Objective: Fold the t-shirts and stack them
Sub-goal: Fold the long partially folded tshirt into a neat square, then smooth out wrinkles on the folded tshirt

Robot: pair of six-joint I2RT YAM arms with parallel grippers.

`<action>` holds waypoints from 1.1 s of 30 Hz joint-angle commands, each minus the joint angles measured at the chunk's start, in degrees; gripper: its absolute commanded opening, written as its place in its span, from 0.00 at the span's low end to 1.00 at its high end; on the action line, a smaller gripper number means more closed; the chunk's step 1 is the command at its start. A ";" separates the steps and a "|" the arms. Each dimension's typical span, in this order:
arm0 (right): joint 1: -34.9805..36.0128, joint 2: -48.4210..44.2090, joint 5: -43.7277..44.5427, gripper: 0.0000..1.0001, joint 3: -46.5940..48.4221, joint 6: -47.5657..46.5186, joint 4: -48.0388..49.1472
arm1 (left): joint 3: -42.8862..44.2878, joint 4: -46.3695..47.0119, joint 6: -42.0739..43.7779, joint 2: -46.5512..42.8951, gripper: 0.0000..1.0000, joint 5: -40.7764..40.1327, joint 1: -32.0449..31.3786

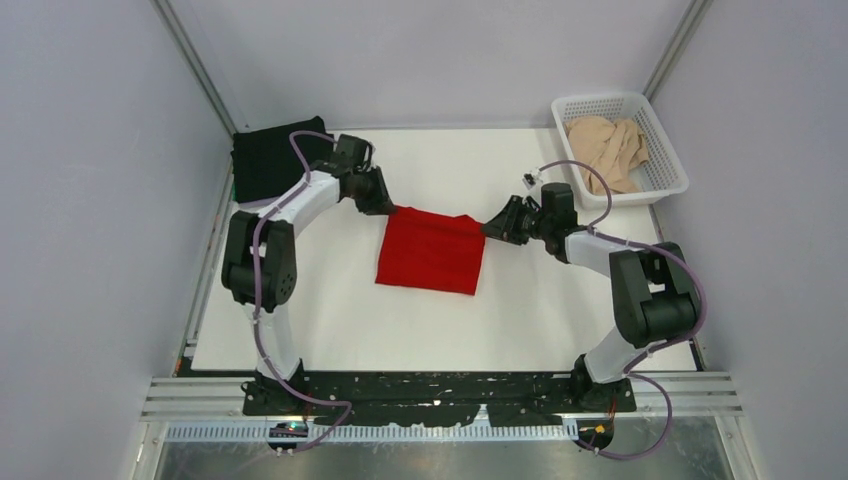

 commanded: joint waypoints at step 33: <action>16.29 1.08 3.25 0.95 -16.66 10.65 9.90 | -13.83 5.04 -1.62 2.79 1.00 11.67 -2.26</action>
